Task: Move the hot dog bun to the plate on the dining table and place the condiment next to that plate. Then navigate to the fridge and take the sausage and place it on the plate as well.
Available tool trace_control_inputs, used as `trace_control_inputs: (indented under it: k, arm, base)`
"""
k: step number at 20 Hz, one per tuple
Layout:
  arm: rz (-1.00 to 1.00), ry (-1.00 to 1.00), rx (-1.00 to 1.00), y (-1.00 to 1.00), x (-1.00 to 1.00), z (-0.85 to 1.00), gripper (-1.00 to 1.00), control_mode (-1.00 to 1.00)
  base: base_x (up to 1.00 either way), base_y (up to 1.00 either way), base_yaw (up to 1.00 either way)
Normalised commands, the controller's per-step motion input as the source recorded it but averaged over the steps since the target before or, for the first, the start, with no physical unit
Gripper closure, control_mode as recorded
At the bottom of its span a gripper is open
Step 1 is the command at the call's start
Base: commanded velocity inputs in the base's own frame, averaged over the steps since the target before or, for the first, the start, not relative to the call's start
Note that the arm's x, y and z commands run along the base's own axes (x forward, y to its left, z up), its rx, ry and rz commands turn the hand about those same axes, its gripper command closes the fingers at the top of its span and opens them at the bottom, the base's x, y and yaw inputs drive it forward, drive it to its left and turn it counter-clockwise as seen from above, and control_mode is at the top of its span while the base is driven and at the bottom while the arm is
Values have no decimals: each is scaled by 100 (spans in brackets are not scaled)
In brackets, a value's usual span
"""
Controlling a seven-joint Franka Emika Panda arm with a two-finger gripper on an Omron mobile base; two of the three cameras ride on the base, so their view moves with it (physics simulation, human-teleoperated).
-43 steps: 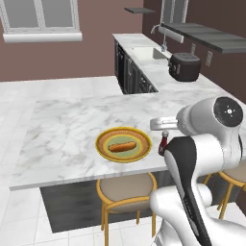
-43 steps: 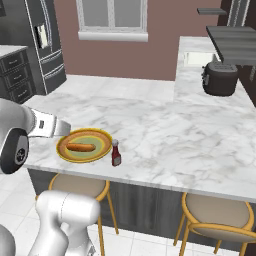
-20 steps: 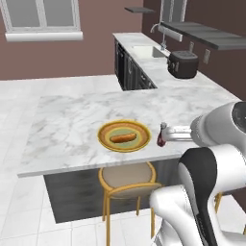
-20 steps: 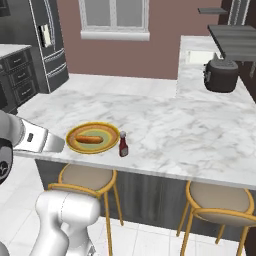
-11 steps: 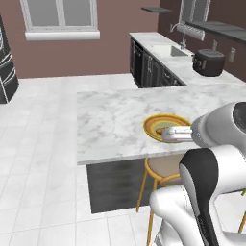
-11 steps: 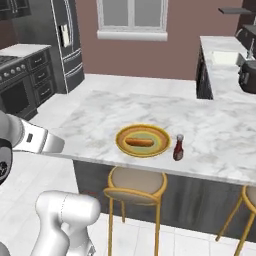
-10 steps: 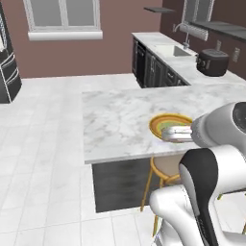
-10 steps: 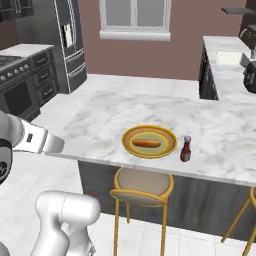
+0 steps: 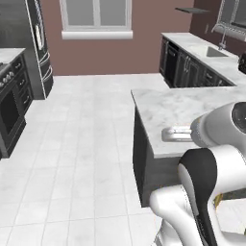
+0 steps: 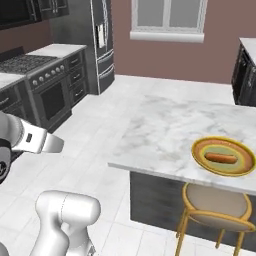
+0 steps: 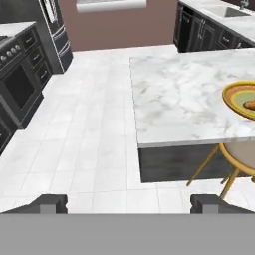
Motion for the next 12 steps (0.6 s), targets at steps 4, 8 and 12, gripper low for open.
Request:
trace_control_inputs:
  k: [4,8,12]
  arm:
    - [0,0,0,0,0,0,-100,100]
    - [0,0,0,0,0,0,-100,100]
    - [0,0,0,0,0,0,-100,100]
  base:
    - [74,88,22]
    - [100,58,20]
    - [100,27,18]
